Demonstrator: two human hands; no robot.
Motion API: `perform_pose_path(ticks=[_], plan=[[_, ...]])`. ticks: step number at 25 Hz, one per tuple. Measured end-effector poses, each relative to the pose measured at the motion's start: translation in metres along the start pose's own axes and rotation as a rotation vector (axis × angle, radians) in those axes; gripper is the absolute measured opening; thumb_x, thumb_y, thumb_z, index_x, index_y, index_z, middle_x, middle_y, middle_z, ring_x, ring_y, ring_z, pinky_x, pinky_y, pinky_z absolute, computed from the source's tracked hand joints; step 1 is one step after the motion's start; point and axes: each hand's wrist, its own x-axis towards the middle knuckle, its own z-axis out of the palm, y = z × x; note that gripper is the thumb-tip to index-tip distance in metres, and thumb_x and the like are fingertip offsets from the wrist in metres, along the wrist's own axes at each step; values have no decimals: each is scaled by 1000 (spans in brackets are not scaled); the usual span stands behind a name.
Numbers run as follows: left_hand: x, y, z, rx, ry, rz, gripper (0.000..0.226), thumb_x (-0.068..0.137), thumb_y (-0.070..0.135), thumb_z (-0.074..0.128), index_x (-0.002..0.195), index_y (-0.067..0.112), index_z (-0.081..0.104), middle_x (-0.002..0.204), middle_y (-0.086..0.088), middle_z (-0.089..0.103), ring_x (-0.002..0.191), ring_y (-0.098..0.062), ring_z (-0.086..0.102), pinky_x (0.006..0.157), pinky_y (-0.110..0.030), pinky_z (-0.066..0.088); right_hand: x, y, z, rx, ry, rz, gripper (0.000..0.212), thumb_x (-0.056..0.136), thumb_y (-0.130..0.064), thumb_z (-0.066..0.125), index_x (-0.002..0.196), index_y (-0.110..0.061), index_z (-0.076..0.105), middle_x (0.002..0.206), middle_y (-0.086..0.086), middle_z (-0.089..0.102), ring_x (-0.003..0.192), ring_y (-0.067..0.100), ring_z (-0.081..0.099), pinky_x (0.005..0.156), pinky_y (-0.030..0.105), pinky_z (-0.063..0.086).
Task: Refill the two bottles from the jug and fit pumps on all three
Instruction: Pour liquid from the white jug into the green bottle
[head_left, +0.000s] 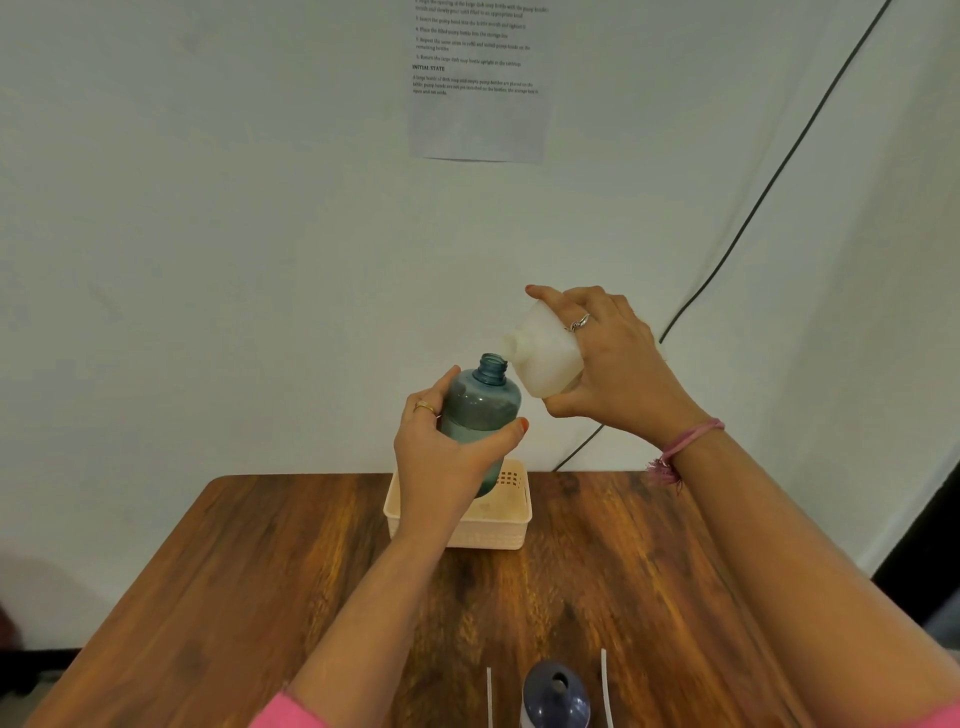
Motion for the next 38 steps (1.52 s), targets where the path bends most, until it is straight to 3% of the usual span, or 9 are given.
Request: perform_pose_path(ticks=[5, 11, 14, 18, 21, 26, 33, 38], plan=[[-2, -5, -2, -29, -10, -26, 82, 59, 29, 89, 132, 25, 51, 119, 8, 57, 108, -10, 56, 85, -28, 55, -15, 7, 12, 280, -44, 121, 105, 57, -27, 83, 144, -36, 25, 130, 3, 42, 116, 21, 37, 92, 36, 41], [-11, -23, -10, -51, -26, -76, 78, 57, 24, 90, 127, 25, 55, 119, 9, 61, 108, -5, 57, 82, -15, 50, -39, 18, 25, 528, 15, 277, 103, 57, -24, 87, 143, -35, 30, 125, -3, 45, 113, 19, 46, 89, 32, 45], [-19, -38, -17, -48, -28, -120, 78, 56, 21, 91, 126, 24, 57, 119, 8, 63, 108, -7, 59, 89, -25, 52, -58, 20, 34, 681, 48, 340, 102, 56, -21, 88, 141, -33, 34, 131, -5, 47, 114, 19, 51, 89, 32, 52], [-36, -59, -27, -17, -44, -181, 77, 57, 21, 90, 126, 25, 56, 119, 8, 63, 110, -9, 58, 91, -30, 53, -83, 22, 53, 838, 51, 419, 101, 47, -33, 86, 135, -44, 37, 131, -3, 51, 112, 19, 58, 86, 36, 56], [-50, -74, -33, 8, -47, -209, 76, 59, 19, 89, 127, 23, 56, 120, 6, 62, 112, -10, 57, 89, -26, 52, -103, 26, 64, 886, 39, 471, 101, 45, -36, 86, 134, -43, 38, 130, -1, 52, 110, 19, 60, 85, 37, 57], [-77, -112, -45, 88, -48, -293, 75, 58, 22, 90, 125, 29, 55, 122, 9, 60, 117, -12, 53, 99, -42, 49, -134, 25, 81, 859, 51, 525, 98, 52, -25, 85, 137, -33, 37, 125, -4, 52, 105, 12, 60, 72, 17, 54], [-115, -166, -57, 176, -65, -459, 74, 60, 15, 89, 126, 22, 56, 116, 7, 59, 114, -14, 53, 101, -40, 47, -171, 24, 104, 822, 40, 593, 100, 60, -9, 88, 141, -24, 32, 125, -5, 50, 107, 8, 55, 76, 10, 51], [-136, -194, -57, 261, -91, -554, 73, 63, 12, 86, 127, 19, 53, 117, 3, 57, 108, -13, 49, 94, -30, 43, -194, 21, 116, 825, 54, 684, 97, 61, -9, 87, 139, -24, 30, 121, -7, 48, 104, 4, 55, 71, 9, 51]])
